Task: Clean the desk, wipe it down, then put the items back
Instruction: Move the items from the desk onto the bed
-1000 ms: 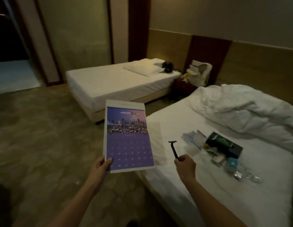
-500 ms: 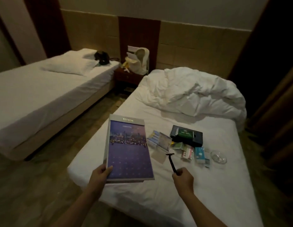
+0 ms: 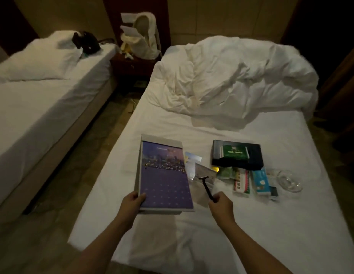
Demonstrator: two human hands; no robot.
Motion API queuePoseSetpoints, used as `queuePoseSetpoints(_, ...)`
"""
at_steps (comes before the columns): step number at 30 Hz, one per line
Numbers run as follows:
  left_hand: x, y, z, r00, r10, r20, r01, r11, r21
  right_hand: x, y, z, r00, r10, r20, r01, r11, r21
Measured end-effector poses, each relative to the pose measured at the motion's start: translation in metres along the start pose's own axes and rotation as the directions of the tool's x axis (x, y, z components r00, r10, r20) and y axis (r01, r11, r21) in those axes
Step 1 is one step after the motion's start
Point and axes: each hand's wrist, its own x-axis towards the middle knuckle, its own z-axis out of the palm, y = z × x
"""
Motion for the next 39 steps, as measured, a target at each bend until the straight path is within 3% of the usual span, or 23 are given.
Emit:
queuePoseSetpoints(13,0.121,-0.033,0.006,0.959,-0.266,0.100,0.259,0.962,0.081,0.083,-0.002,0.070,0.978,0.205,0.039,-0.202,0.978,-0.059)
queuePoseSetpoints(16,0.132,-0.038,0.001,0.962,-0.271,0.024,0.255,0.930,0.266,0.086,-0.003,0.091,0.965,0.259,0.049,-0.256,0.965,-0.063)
queuePoseSetpoints(21,0.144,-0.042,-0.014,0.971,-0.229,0.070,0.147,0.801,0.580,0.084,-0.009,0.120,0.953,0.299,0.050,-0.288,0.945,-0.155)
queuePoseSetpoints(29,0.143,-0.011,-0.035,0.963,-0.082,0.258,-0.128,0.701,0.702,0.055,-0.022,0.109,0.966,0.257,-0.042,-0.259,0.936,-0.238)
queuePoseSetpoints(35,0.122,0.037,-0.018,0.896,0.025,0.443,-0.376,0.573,0.728,0.002,-0.026,0.069,0.967,0.219,-0.127,-0.239,0.954,-0.181)
queuePoseSetpoints(39,0.084,0.065,0.015,0.796,0.102,0.597,-0.563,0.488,0.667,-0.042,-0.015,0.030,0.949,0.217,-0.228,-0.250,0.960,-0.127)
